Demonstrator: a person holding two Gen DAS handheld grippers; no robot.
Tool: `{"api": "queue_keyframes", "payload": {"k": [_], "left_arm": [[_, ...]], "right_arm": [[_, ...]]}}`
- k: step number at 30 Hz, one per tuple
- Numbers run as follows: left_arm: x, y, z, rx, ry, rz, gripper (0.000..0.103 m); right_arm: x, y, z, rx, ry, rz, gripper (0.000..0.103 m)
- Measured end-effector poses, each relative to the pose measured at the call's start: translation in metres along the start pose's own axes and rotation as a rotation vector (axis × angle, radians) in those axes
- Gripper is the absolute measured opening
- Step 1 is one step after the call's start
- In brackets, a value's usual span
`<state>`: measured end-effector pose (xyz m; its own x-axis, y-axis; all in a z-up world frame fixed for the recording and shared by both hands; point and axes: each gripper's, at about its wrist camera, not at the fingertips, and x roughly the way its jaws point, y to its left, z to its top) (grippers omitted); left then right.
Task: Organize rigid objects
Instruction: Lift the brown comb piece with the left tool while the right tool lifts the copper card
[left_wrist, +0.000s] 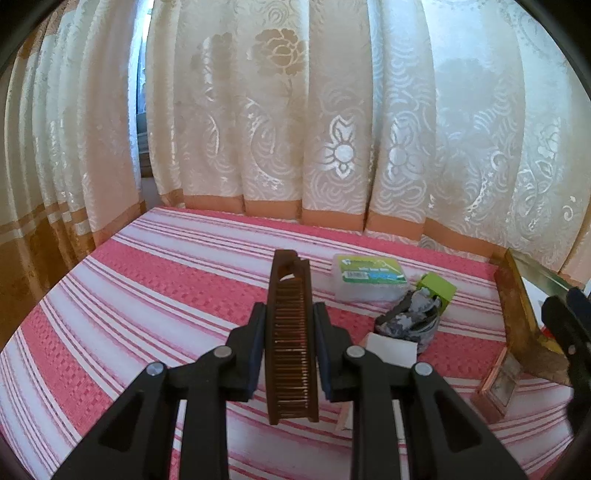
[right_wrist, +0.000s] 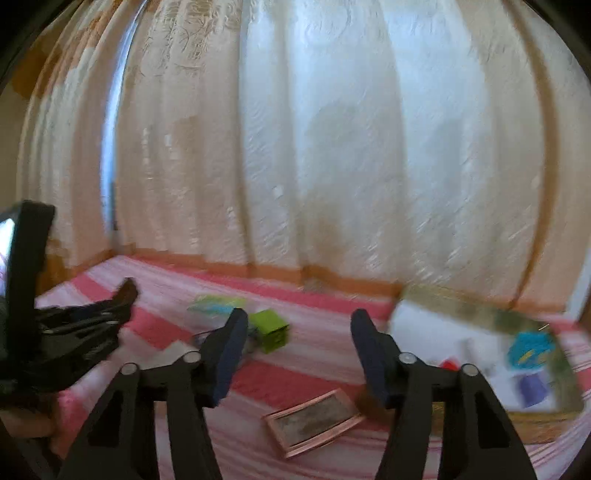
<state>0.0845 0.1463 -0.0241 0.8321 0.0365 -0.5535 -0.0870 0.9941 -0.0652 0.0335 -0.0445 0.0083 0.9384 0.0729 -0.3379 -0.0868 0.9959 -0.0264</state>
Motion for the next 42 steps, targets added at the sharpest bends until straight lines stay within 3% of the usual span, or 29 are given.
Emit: {"api": "queue_keyframes", "payload": {"k": [2, 5, 8, 11, 15, 21, 24, 26, 29, 31, 33, 37, 42], "left_arm": [[0.001, 0.002, 0.0, -0.003, 0.003, 0.0, 0.024], [0.0, 0.003, 0.002, 0.007, 0.002, 0.015, 0.024], [-0.002, 0.003, 0.003, 0.008, -0.004, 0.017, 0.024], [-0.002, 0.003, 0.003, 0.013, 0.001, 0.018, 0.024], [-0.001, 0.001, 0.003, 0.022, 0.013, 0.014, 0.024], [-0.003, 0.0, 0.005, 0.023, 0.005, 0.02, 0.024], [-0.004, 0.001, 0.006, 0.021, 0.001, 0.022, 0.024], [-0.005, 0.002, 0.006, 0.02, 0.0, 0.022, 0.024], [-0.003, 0.003, 0.006, 0.02, 0.011, 0.019, 0.024], [-0.002, 0.002, 0.007, 0.025, 0.013, 0.016, 0.024], [-0.003, 0.001, 0.007, 0.033, 0.011, 0.019, 0.024], [-0.002, 0.001, 0.006, 0.031, 0.019, 0.02, 0.024], [-0.001, 0.0, 0.006, 0.034, 0.022, 0.025, 0.024]], "right_arm": [[-0.003, -0.014, 0.002, 0.08, 0.009, 0.059, 0.06], [-0.003, -0.025, -0.008, 0.088, 0.067, 0.068, 0.062], [0.004, -0.031, -0.019, 0.137, 0.169, 0.147, 0.077], [0.016, -0.024, -0.025, 0.137, 0.26, 0.192, 0.08], [0.042, -0.011, -0.041, 0.054, 0.414, 0.135, 0.082], [0.06, -0.018, -0.044, 0.086, 0.463, 0.027, 0.083], [0.075, -0.021, -0.049, 0.131, 0.528, 0.021, 0.083], [0.078, -0.018, -0.045, 0.126, 0.516, 0.027, 0.082], [0.082, -0.014, -0.041, 0.107, 0.495, 0.114, 0.054], [0.081, -0.02, -0.041, 0.117, 0.489, 0.215, 0.053], [0.08, -0.028, -0.042, 0.133, 0.489, 0.257, 0.053], [0.072, -0.035, -0.045, 0.161, 0.496, 0.239, 0.053], [0.07, -0.018, -0.046, 0.051, 0.506, 0.16, 0.055]]}}
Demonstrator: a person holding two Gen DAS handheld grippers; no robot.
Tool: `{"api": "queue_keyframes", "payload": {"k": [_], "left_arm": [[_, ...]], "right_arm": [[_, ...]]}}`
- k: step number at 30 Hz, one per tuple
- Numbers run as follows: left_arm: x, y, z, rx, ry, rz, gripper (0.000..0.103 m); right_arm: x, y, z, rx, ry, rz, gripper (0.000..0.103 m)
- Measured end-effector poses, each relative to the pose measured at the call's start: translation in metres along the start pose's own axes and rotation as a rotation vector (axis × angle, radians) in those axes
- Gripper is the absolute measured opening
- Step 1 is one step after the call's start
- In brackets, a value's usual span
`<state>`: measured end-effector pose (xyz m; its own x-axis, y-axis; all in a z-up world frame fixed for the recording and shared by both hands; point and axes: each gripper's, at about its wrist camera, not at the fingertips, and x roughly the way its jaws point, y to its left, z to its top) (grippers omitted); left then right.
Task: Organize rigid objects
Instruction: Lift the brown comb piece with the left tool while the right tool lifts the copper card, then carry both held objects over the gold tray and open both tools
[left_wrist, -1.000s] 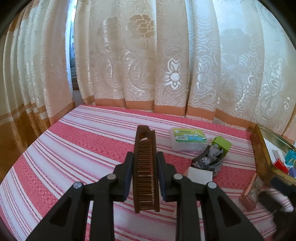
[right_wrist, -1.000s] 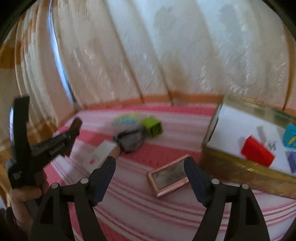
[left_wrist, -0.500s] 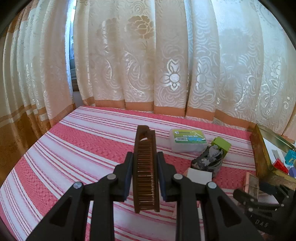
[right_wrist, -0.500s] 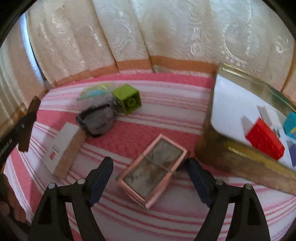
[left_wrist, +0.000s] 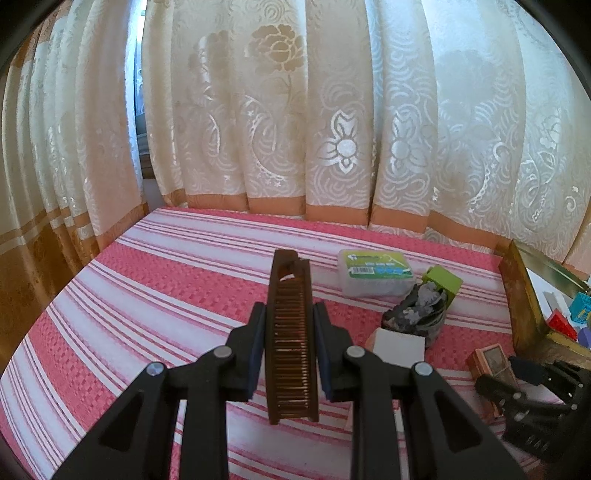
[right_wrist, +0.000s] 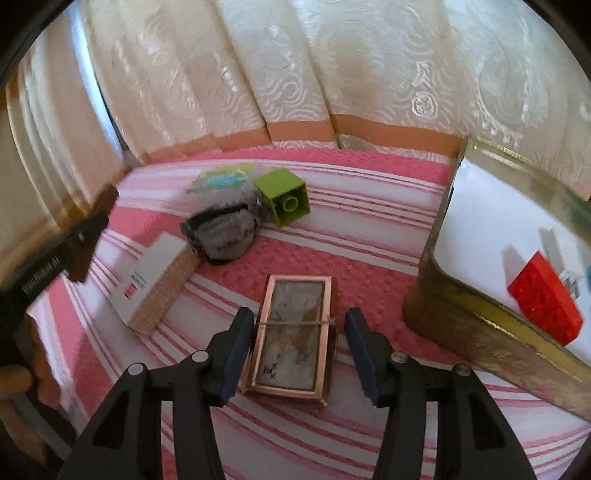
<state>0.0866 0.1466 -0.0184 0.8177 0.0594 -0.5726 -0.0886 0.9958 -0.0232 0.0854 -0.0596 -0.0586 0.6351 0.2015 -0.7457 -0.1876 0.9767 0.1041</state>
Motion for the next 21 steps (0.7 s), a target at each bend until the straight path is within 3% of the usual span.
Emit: {"api": "queue_keyframes", "payload": {"k": [3, 6, 9, 14, 21], "left_arm": [[0.001, -0.001, -0.001, 0.013, 0.002, 0.013, 0.024], [0.002, -0.003, -0.002, 0.021, 0.003, 0.012, 0.024], [0.0, -0.004, -0.003, 0.023, -0.007, -0.013, 0.024], [-0.008, -0.004, -0.001, -0.003, -0.046, -0.089, 0.024], [-0.022, -0.016, 0.0, -0.002, -0.114, -0.137, 0.024]], "right_arm": [[0.001, 0.008, -0.004, -0.056, 0.016, -0.065, 0.055], [0.0, 0.01, -0.005, -0.078, 0.013, -0.083, 0.048], [-0.003, 0.01, -0.006, -0.1, 0.007, -0.11, 0.048], [-0.038, -0.011, 0.003, 0.017, -0.16, -0.031, 0.048], [-0.08, -0.021, 0.007, 0.052, -0.368, -0.03, 0.048]]}}
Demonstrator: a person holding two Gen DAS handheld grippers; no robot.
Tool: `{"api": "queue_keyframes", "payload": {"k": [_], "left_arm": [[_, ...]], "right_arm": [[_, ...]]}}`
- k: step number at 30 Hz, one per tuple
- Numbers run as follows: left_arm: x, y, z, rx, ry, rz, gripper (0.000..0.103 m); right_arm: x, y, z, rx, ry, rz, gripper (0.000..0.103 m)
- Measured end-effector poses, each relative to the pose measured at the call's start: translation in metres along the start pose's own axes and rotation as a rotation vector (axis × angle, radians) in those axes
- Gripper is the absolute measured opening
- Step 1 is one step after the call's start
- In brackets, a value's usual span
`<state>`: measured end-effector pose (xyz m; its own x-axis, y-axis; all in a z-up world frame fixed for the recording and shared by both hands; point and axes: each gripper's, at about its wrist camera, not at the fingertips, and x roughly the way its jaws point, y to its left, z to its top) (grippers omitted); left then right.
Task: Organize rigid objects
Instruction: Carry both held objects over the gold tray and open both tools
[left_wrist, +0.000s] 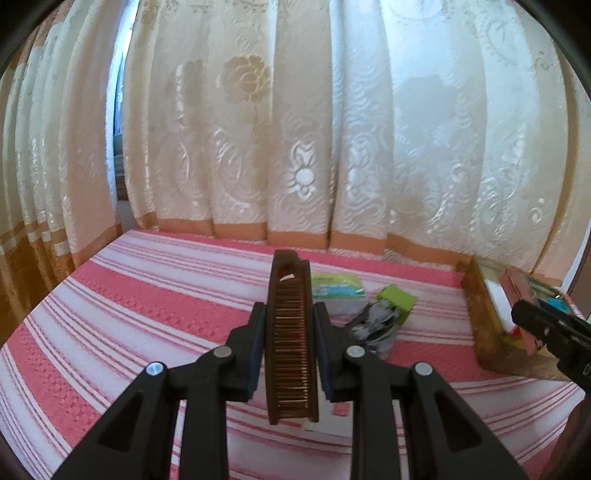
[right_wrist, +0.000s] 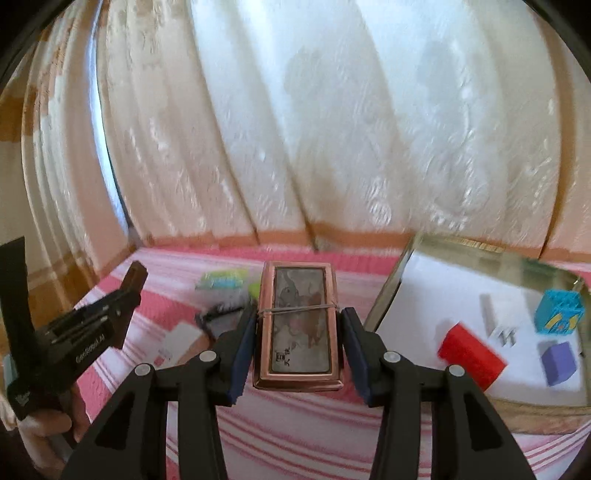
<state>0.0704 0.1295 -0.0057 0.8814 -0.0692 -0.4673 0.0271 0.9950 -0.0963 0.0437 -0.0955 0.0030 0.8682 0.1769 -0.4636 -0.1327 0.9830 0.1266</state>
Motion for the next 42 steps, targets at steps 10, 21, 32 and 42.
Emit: {"api": "queue_keyframes", "payload": {"k": [10, 21, 32, 42], "left_arm": [[-0.008, -0.044, 0.002, 0.033, -0.011, -0.058, 0.024], [-0.005, -0.134, 0.009, 0.094, -0.016, -0.17, 0.024], [0.005, -0.217, 0.005, 0.168, 0.019, -0.259, 0.024], [0.02, -0.266, -0.005, 0.212, 0.07, -0.265, 0.024]], "right_arm": [[-0.018, -0.03, 0.005, 0.027, -0.055, -0.043, 0.048], [-0.031, -0.082, 0.009, 0.029, -0.083, -0.156, 0.048], [-0.048, -0.135, 0.008, 0.044, -0.095, -0.265, 0.049], [-0.054, -0.178, 0.005, 0.083, -0.079, -0.329, 0.049]]}}
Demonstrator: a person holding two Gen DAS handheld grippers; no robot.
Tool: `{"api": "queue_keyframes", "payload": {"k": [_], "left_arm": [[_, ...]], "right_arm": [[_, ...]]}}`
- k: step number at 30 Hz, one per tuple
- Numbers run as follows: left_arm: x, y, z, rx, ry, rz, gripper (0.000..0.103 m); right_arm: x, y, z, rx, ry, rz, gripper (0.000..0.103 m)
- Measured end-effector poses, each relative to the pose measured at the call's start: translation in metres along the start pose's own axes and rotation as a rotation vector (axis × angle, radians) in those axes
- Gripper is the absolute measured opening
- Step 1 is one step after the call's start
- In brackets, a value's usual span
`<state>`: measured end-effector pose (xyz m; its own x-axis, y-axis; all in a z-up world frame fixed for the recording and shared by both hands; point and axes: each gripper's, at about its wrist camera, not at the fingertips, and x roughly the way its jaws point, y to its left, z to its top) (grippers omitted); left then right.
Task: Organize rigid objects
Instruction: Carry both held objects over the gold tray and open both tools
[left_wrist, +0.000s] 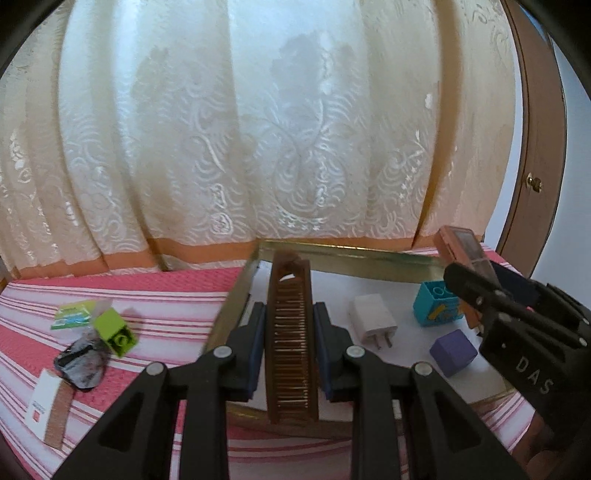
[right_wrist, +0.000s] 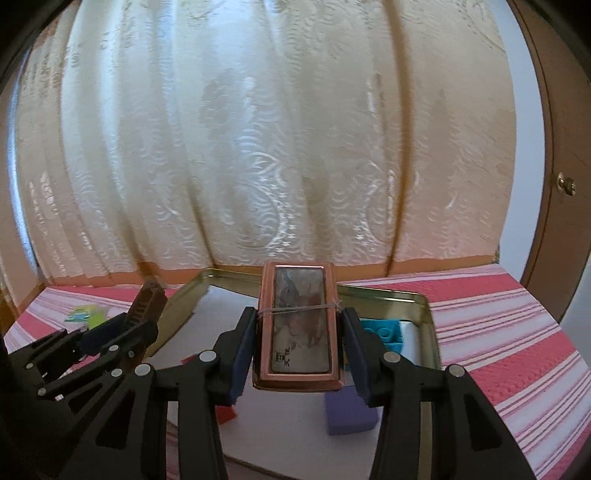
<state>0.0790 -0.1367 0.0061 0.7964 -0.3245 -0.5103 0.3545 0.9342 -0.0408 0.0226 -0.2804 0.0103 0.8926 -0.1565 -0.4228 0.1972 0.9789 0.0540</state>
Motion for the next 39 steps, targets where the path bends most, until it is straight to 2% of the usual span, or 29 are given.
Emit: {"api": "queue_keyframes", "payload": {"k": [5, 11, 20, 34, 37, 39], "left_arm": [[0.012, -0.019, 0.002, 0.031, 0.022, 0.008, 0.024], [0.023, -0.031, -0.003, 0.071, 0.05, 0.027, 0.024], [0.039, -0.026, -0.01, 0.068, 0.124, 0.033, 0.024], [0.04, -0.03, -0.013, 0.103, 0.134, 0.04, 0.024], [0.042, -0.033, -0.014, 0.115, 0.144, 0.032, 0.025], [0.041, -0.033, -0.014, 0.116, 0.14, 0.041, 0.034]], "right_arm": [[0.009, -0.01, -0.001, 0.015, 0.039, -0.076, 0.049], [0.022, -0.018, -0.008, 0.052, 0.116, -0.109, 0.049], [0.033, -0.016, -0.01, 0.074, 0.183, -0.104, 0.049], [0.041, -0.011, -0.011, 0.057, 0.211, -0.112, 0.049], [0.043, -0.013, -0.013, 0.067, 0.216, -0.102, 0.05], [0.046, -0.014, -0.015, 0.08, 0.23, -0.095, 0.053]]}}
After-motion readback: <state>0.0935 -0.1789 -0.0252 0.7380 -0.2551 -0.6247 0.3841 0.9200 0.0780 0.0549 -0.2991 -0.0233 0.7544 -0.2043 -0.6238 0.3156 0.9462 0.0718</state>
